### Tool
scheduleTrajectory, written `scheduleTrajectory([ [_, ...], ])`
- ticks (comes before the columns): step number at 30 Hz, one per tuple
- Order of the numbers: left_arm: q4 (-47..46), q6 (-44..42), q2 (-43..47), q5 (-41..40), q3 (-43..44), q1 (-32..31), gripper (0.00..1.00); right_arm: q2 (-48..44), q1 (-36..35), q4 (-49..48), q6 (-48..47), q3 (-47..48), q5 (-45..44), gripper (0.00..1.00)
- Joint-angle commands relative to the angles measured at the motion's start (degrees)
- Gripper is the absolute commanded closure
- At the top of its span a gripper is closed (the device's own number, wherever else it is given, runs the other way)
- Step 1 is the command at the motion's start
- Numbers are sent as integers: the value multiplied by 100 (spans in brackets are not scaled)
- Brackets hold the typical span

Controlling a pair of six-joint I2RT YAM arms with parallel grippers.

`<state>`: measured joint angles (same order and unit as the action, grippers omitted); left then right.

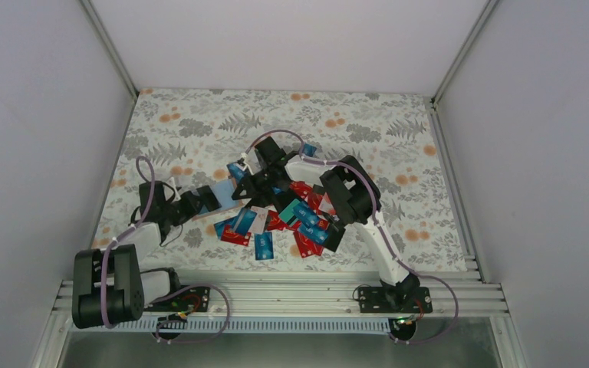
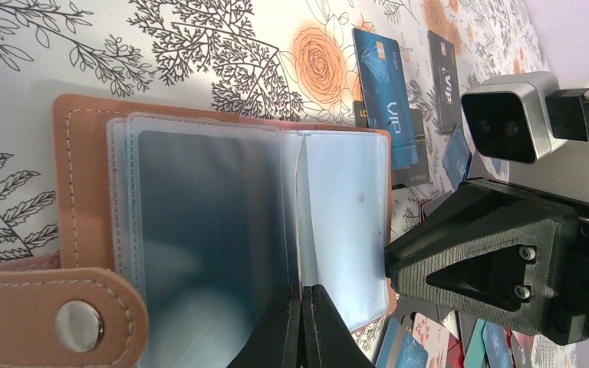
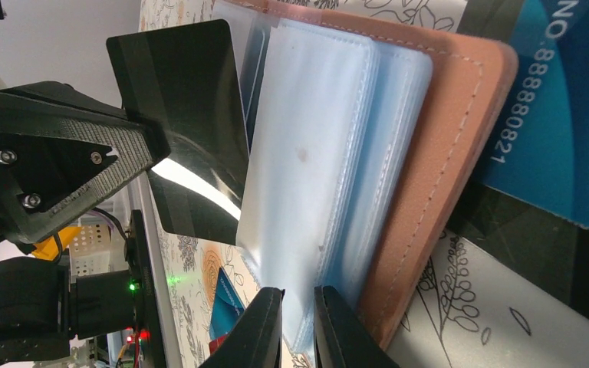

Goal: Put the credit cards into the card holder

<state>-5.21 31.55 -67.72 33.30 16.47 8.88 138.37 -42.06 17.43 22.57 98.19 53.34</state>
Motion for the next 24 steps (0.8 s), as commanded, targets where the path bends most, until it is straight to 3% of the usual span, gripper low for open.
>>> scheduleTrajectory([
  [1, -365, 69, -144, 183, -118, 8, 98, 123, 23, 155, -85, -124, -122, 86],
  [24, 80, -167, -522, 282, 34, 8, 98, 93, 32, 323, -112, 88, -100, 85],
])
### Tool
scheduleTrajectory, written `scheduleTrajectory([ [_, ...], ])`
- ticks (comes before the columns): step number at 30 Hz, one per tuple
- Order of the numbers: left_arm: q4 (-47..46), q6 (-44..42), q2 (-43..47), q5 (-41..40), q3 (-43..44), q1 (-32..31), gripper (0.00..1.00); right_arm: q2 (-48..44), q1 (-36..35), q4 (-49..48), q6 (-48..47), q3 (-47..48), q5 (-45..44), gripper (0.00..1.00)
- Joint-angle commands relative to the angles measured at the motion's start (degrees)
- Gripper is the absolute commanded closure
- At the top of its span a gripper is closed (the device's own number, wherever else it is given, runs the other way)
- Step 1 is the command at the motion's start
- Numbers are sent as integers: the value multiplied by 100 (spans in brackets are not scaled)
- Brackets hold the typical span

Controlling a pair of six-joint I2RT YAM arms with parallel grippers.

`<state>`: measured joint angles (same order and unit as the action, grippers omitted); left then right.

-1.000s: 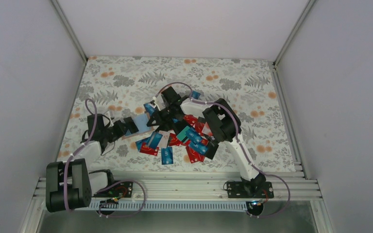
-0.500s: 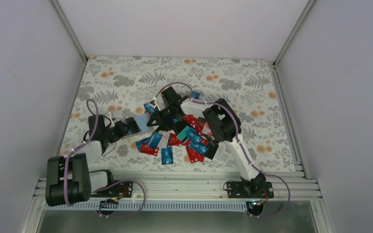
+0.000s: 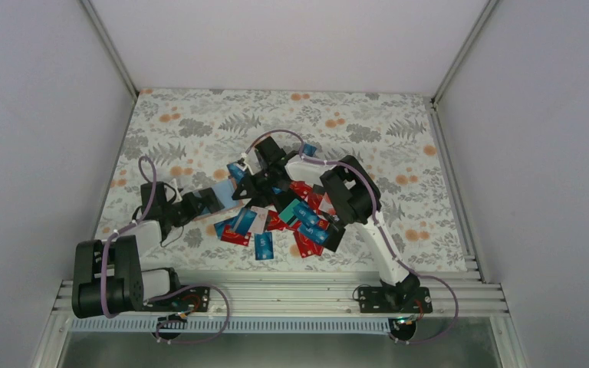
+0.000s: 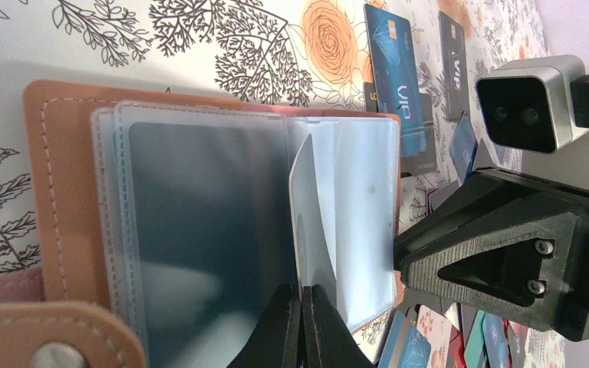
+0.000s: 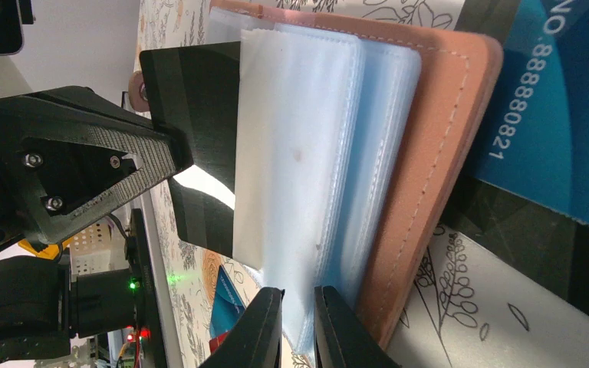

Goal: Put the credit cards into the card holder

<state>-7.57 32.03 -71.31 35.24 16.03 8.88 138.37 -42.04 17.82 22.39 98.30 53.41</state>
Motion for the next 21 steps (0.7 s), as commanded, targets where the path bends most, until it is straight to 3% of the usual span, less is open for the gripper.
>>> scheduleTrajectory([
  [1, 323, -238, -198, 100, 92, 8, 98, 101, 29, 291, -88, 80, -105, 85],
  [12, 200, -286, -434, 246, 95, 8, 98, 91, 30, 351, -125, 106, -115, 85],
  [21, 120, -318, -522, 254, 152, 9, 98, -37, 168, 632, -252, 435, -118, 79],
])
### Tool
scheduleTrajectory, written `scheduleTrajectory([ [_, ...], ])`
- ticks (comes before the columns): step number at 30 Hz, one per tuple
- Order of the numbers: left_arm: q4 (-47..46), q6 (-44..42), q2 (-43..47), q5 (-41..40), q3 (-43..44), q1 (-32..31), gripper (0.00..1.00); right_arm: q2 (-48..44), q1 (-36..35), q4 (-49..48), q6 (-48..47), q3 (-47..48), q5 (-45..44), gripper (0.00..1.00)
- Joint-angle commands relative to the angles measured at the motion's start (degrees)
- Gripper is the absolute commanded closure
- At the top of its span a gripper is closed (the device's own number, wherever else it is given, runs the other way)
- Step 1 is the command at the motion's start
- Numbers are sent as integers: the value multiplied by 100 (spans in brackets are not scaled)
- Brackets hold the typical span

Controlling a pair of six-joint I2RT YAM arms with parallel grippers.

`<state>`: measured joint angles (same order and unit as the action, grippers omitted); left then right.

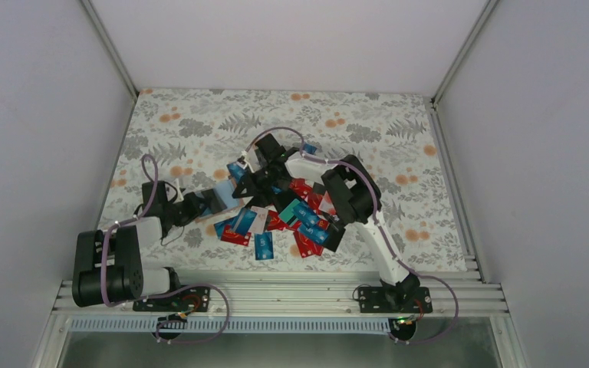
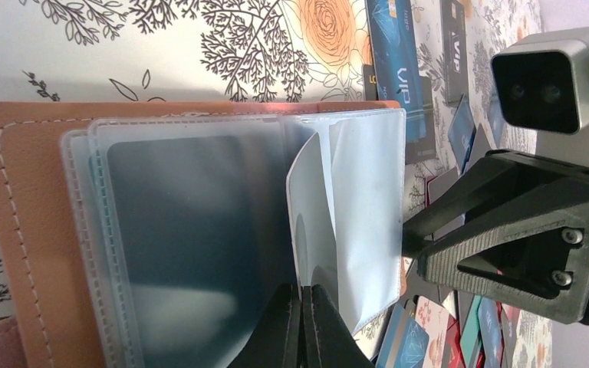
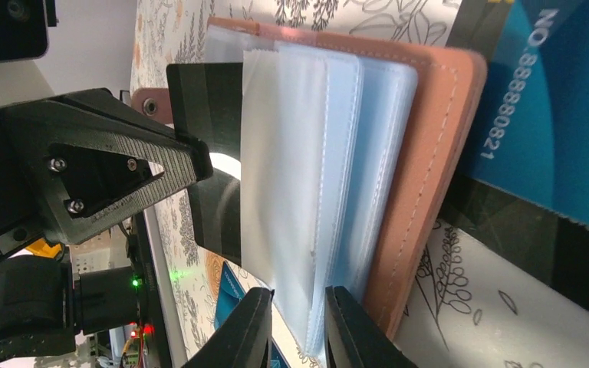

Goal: Put the credit cards into the card holder

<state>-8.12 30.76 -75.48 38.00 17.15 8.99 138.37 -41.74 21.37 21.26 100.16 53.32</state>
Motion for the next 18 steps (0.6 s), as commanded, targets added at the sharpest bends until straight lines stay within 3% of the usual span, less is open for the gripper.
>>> scheduleTrajectory([
  [1, 184, -216, -106, -21, 70, -3, 98, -50, 163, 292, -137, 283, -113, 78],
  [18, 258, -402, -241, -55, 181, -44, 98, 455, 282, 357, -264, 544, -202, 83],
])
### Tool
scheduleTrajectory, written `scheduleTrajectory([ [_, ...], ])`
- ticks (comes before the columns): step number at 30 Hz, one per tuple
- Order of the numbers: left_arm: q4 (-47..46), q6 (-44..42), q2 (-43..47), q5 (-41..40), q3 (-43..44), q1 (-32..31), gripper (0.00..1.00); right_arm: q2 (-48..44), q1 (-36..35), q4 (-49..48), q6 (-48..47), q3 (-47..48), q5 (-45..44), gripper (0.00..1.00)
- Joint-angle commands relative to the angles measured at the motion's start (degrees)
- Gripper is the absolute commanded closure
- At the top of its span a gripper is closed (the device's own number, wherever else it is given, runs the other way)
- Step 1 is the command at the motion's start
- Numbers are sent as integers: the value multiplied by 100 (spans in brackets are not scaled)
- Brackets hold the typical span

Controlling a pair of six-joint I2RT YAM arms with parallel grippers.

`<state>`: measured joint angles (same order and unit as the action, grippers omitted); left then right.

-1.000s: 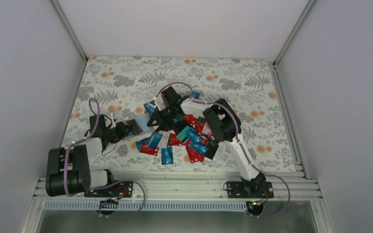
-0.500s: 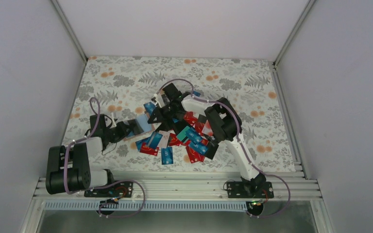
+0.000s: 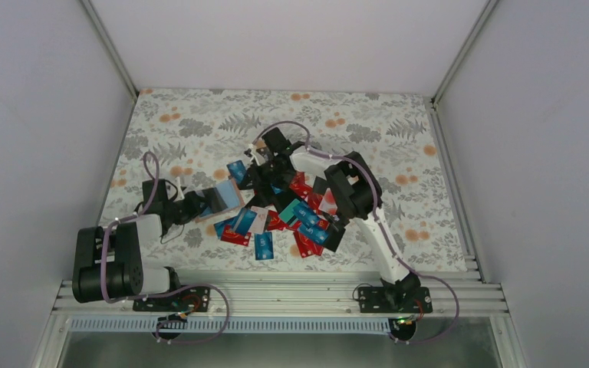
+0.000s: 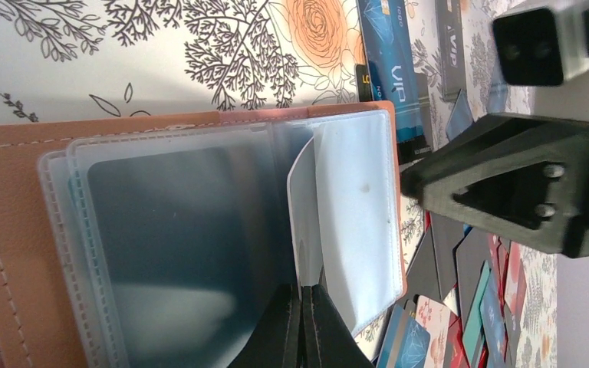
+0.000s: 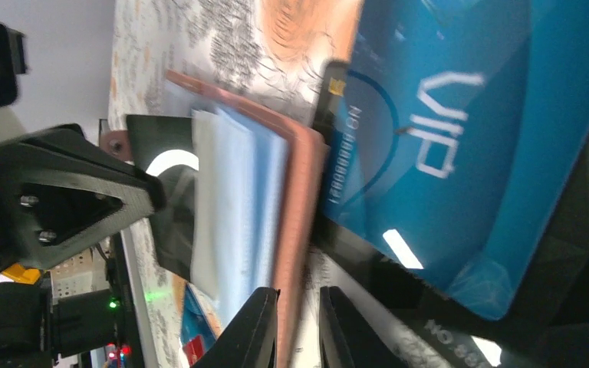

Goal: Put the credit cards into the card holder

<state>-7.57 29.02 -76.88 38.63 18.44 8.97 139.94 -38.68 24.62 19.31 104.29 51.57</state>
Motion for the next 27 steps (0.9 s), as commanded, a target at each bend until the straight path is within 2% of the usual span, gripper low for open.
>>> scheduleTrajectory([
  [1, 204, -229, -122, -112, 53, -56, 98, 340, -33, 36, -76, 123, -32, 83],
  [27, 284, -289, -602, -286, 473, -564, 98, 336, -88, -101, -76, -78, 28, 87],
])
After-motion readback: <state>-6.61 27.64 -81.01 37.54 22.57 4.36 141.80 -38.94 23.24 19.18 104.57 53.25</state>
